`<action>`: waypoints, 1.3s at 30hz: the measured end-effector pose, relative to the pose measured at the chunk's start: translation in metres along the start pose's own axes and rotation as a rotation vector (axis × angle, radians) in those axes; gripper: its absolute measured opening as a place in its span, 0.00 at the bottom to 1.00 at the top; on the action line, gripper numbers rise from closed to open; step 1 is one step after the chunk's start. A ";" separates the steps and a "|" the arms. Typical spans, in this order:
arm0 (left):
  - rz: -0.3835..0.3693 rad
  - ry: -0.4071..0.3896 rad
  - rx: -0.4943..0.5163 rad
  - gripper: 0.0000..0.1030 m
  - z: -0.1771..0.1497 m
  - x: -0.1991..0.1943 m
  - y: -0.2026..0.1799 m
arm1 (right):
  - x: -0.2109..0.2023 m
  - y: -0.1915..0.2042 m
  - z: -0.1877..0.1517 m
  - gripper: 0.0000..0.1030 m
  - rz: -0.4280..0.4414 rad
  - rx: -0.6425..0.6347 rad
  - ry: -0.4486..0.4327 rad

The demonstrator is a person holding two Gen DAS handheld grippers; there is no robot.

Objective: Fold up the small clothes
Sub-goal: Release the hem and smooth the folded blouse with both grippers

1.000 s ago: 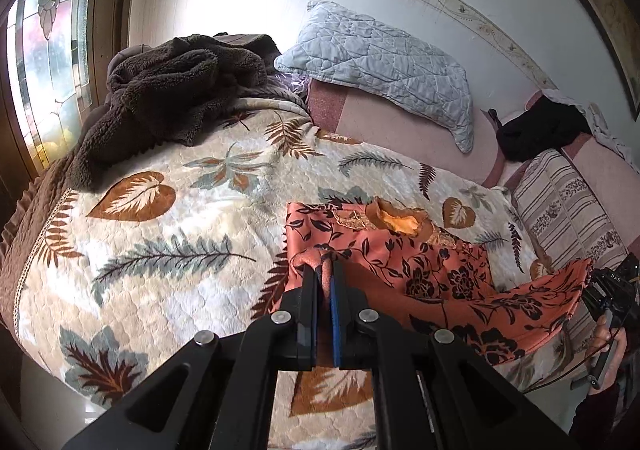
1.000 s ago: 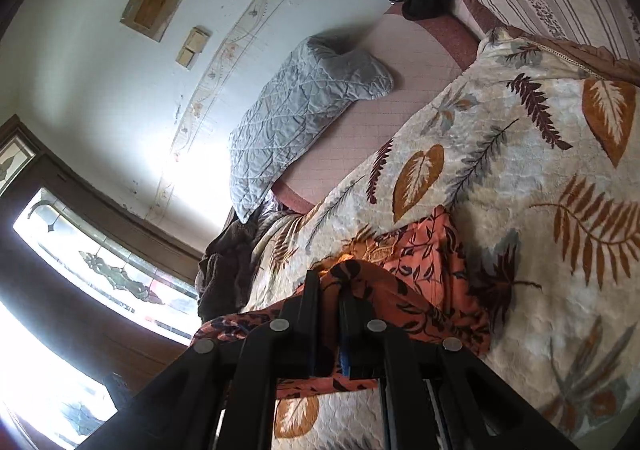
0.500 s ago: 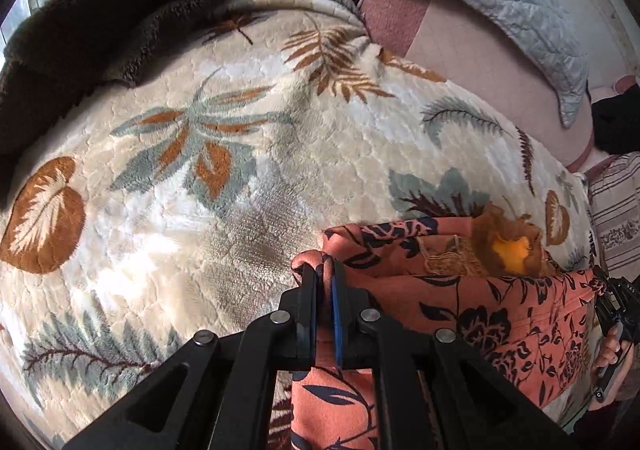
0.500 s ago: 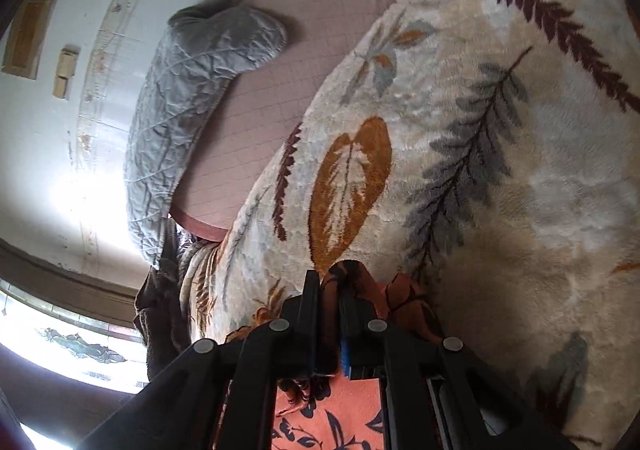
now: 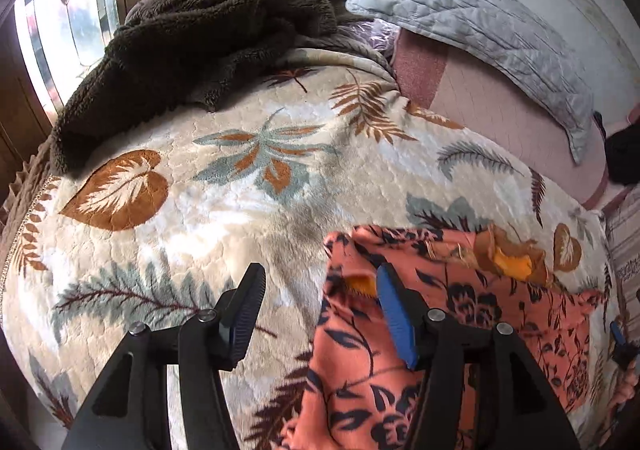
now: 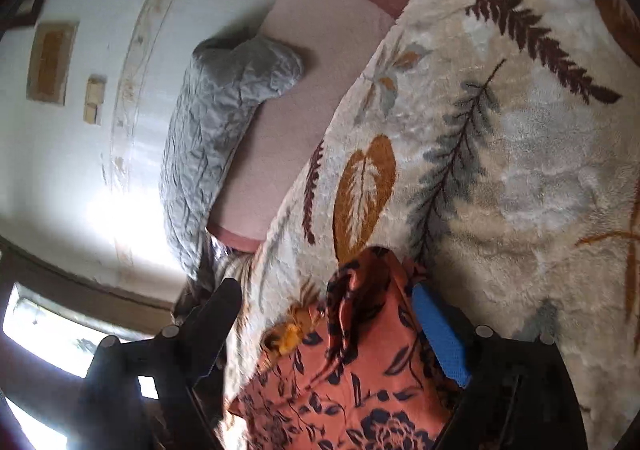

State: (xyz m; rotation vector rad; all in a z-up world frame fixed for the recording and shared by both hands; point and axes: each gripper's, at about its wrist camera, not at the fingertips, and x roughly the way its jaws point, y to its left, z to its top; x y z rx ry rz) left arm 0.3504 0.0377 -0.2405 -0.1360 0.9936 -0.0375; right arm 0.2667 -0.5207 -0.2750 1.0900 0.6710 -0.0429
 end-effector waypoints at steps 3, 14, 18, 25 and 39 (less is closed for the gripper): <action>-0.027 0.061 0.106 0.57 -0.030 0.002 -0.029 | 0.010 0.041 -0.035 0.57 -0.134 -0.240 0.099; -0.034 0.193 0.269 0.57 -0.019 0.079 -0.089 | 0.148 0.091 -0.130 0.38 -0.298 -0.564 0.420; -0.037 0.147 0.215 0.57 0.016 0.098 -0.090 | 0.170 0.107 -0.101 0.38 -0.249 -0.543 0.306; -0.030 -0.036 0.089 0.57 0.034 0.058 -0.076 | 0.123 0.115 -0.067 0.38 -0.139 -0.439 0.077; 0.120 0.018 0.217 0.88 -0.104 0.006 -0.084 | 0.027 0.046 -0.152 0.39 -0.457 -0.421 0.214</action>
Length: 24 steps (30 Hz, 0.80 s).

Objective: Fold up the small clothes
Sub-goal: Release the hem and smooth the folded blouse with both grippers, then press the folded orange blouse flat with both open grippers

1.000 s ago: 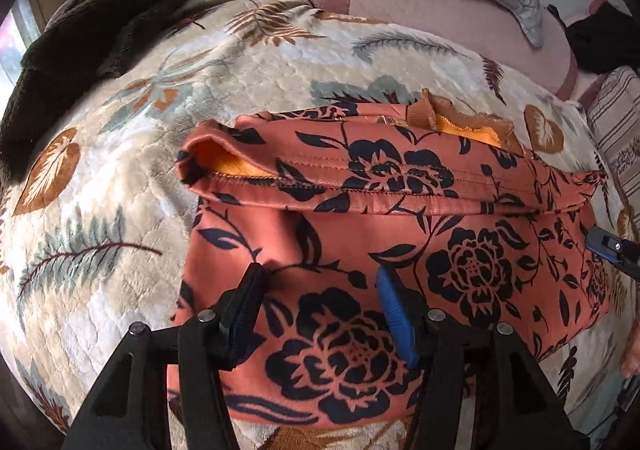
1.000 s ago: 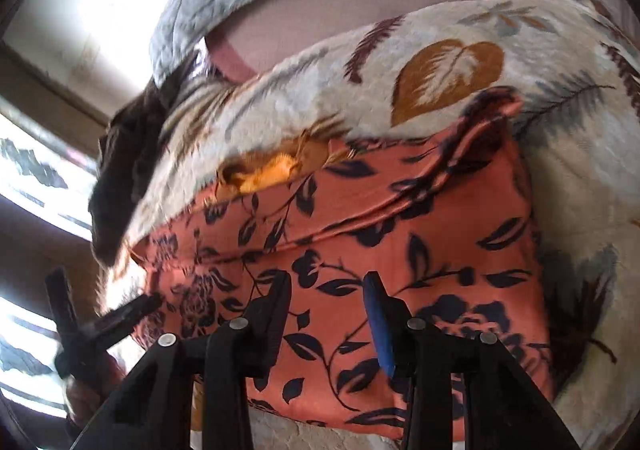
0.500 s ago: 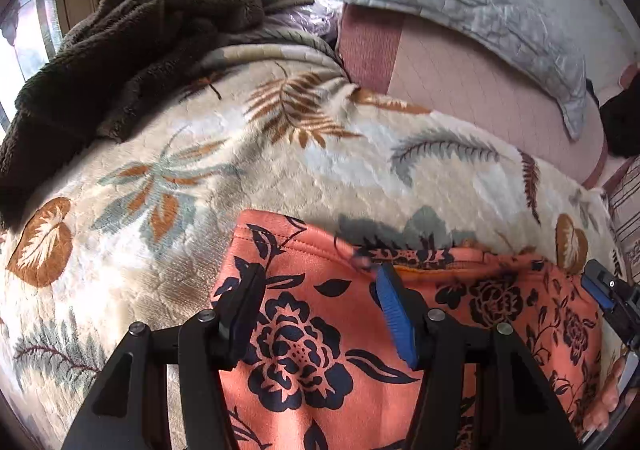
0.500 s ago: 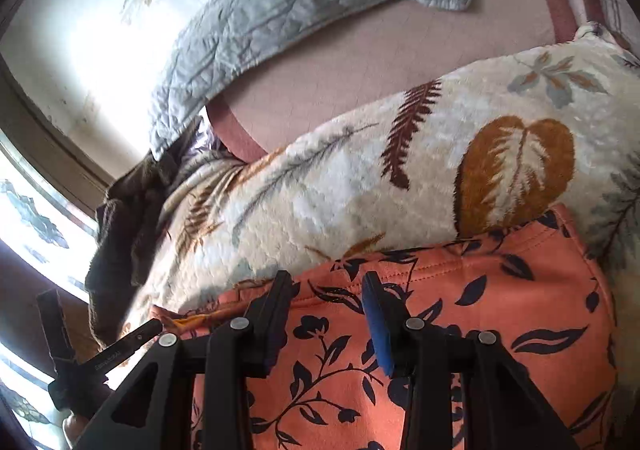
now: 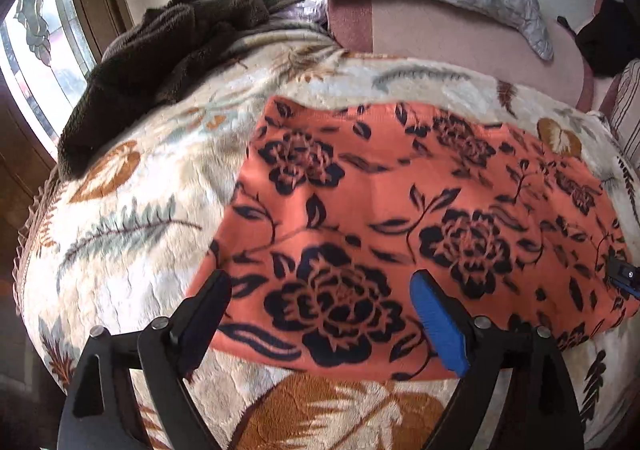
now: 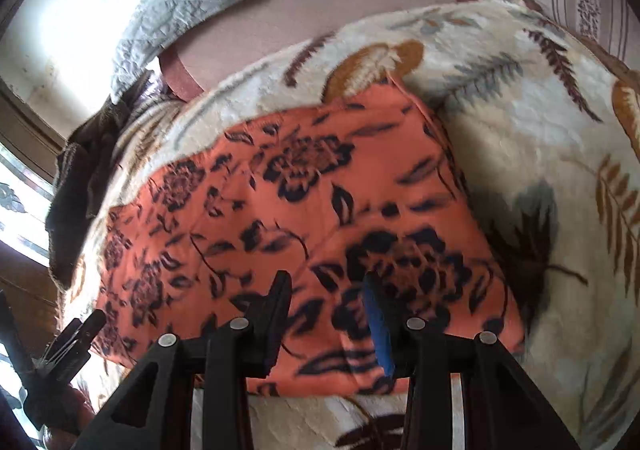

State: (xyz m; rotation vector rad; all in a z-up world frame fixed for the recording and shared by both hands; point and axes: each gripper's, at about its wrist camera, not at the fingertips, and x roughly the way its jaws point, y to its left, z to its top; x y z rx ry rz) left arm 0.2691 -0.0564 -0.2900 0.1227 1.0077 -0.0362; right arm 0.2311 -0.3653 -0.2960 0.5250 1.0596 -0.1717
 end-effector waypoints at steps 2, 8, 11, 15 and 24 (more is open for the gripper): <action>0.028 0.065 0.038 0.89 -0.012 0.019 -0.003 | 0.010 -0.003 -0.013 0.40 -0.024 -0.008 0.038; 0.024 -0.127 0.022 0.89 -0.001 -0.023 0.000 | -0.027 0.016 -0.019 0.40 0.072 -0.016 -0.024; -0.004 -0.188 0.004 0.89 0.001 -0.039 0.001 | -0.037 0.044 -0.023 0.40 0.096 -0.105 -0.060; -0.008 -0.246 -0.010 0.89 0.007 -0.051 0.005 | -0.022 0.080 -0.027 0.40 0.134 -0.158 -0.030; 0.001 -0.266 -0.052 0.89 0.016 -0.045 0.023 | 0.031 0.104 -0.039 0.41 0.069 -0.194 0.073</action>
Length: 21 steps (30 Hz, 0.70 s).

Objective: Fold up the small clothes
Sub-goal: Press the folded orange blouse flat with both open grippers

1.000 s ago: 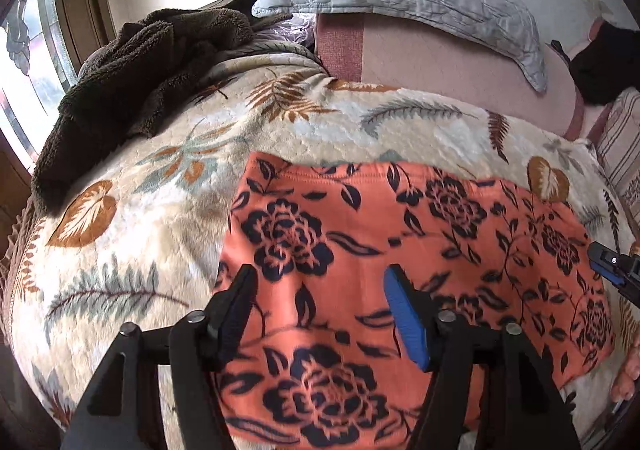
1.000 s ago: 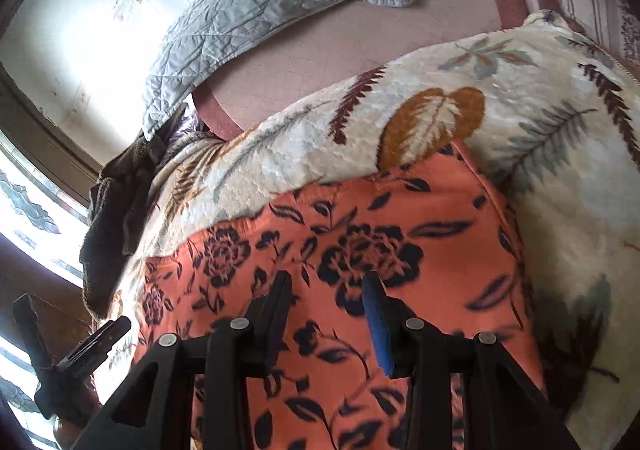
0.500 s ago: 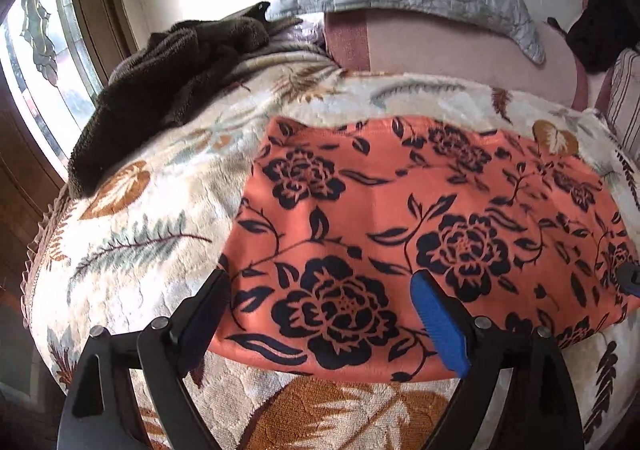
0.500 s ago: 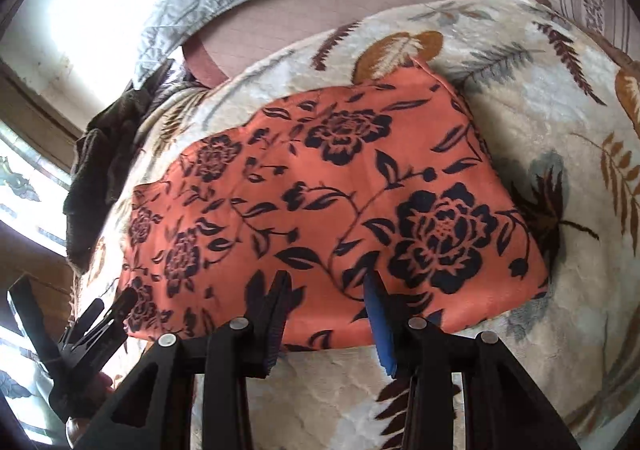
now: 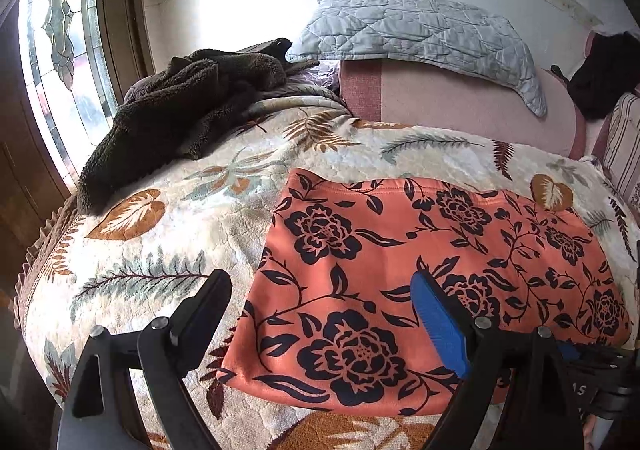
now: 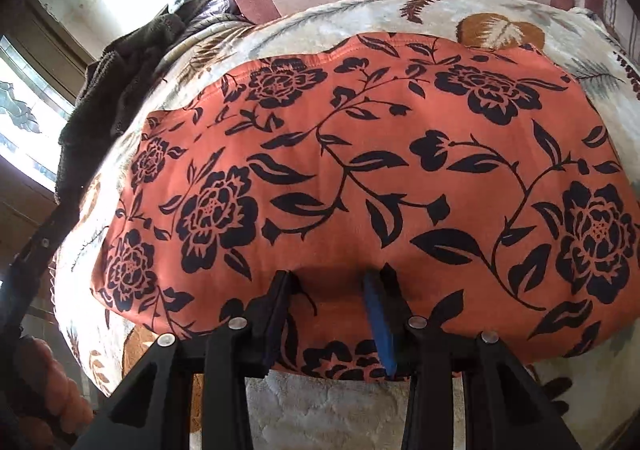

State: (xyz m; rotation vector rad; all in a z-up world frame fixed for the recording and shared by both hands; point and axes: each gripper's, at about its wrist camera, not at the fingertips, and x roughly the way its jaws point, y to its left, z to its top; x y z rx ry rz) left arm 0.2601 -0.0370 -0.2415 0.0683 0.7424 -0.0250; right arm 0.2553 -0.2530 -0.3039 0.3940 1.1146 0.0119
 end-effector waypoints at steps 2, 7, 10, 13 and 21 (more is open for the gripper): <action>-0.001 0.006 -0.005 0.89 0.000 0.002 0.003 | -0.012 -0.003 0.003 0.41 0.017 0.017 -0.028; 0.020 0.076 -0.014 0.89 -0.002 0.023 0.015 | -0.043 -0.042 0.019 0.41 -0.060 0.110 -0.178; 0.082 0.158 -0.043 0.89 -0.004 0.047 0.027 | -0.052 -0.086 0.029 0.41 -0.126 0.227 -0.243; 0.132 0.296 -0.041 0.89 -0.015 0.082 0.031 | -0.039 -0.127 0.035 0.44 -0.200 0.302 -0.188; 0.093 0.270 -0.098 0.89 -0.011 0.076 0.032 | -0.062 -0.153 0.029 0.48 0.020 0.382 -0.217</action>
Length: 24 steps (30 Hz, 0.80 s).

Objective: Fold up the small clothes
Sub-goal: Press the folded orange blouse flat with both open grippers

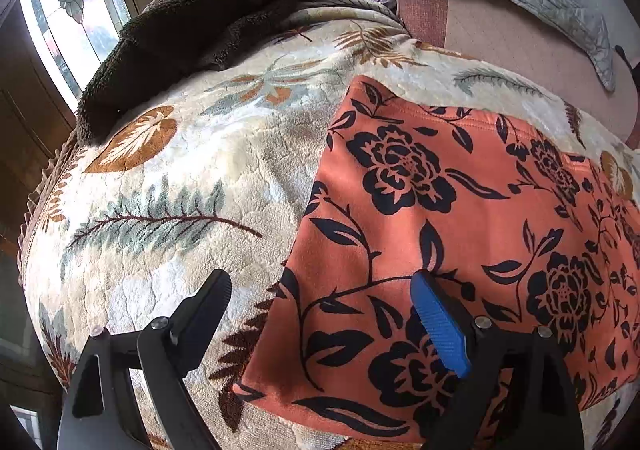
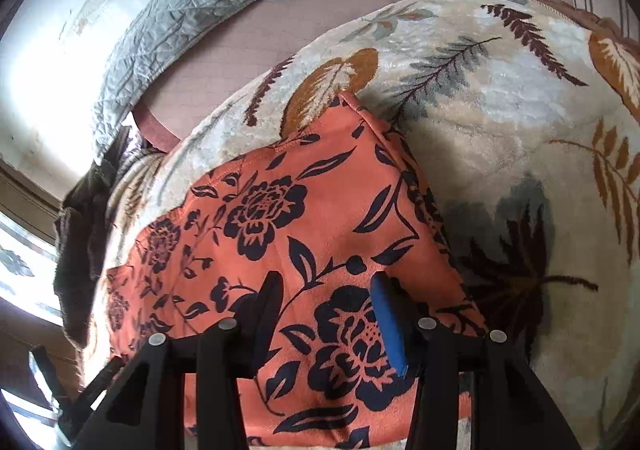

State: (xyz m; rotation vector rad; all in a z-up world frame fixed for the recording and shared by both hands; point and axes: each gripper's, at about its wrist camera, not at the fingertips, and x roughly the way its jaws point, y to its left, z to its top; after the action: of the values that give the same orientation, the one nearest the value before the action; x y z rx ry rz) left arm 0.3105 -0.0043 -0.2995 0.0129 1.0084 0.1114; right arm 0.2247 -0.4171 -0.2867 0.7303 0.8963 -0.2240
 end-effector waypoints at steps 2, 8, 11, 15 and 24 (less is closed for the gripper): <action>-0.013 -0.035 0.000 0.89 -0.002 -0.012 0.000 | -0.016 -0.009 -0.002 0.51 0.050 0.033 -0.028; -0.042 -0.130 0.037 0.89 -0.027 -0.048 -0.007 | -0.046 -0.023 -0.020 0.54 0.162 0.080 -0.051; -0.071 -0.051 0.083 0.89 -0.039 -0.040 -0.020 | -0.045 -0.029 -0.033 0.54 0.091 0.081 0.011; -0.029 0.021 0.169 0.89 -0.050 -0.020 -0.033 | -0.018 -0.054 -0.039 0.50 0.056 0.167 0.132; -0.097 -0.128 0.071 0.89 -0.066 -0.074 -0.002 | -0.081 -0.019 -0.061 0.52 0.227 0.022 -0.053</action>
State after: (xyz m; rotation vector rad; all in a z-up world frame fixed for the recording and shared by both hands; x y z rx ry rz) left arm 0.2155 -0.0163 -0.2726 0.0355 0.8832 -0.0142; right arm 0.1279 -0.4002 -0.2577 0.8364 0.7545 -0.0521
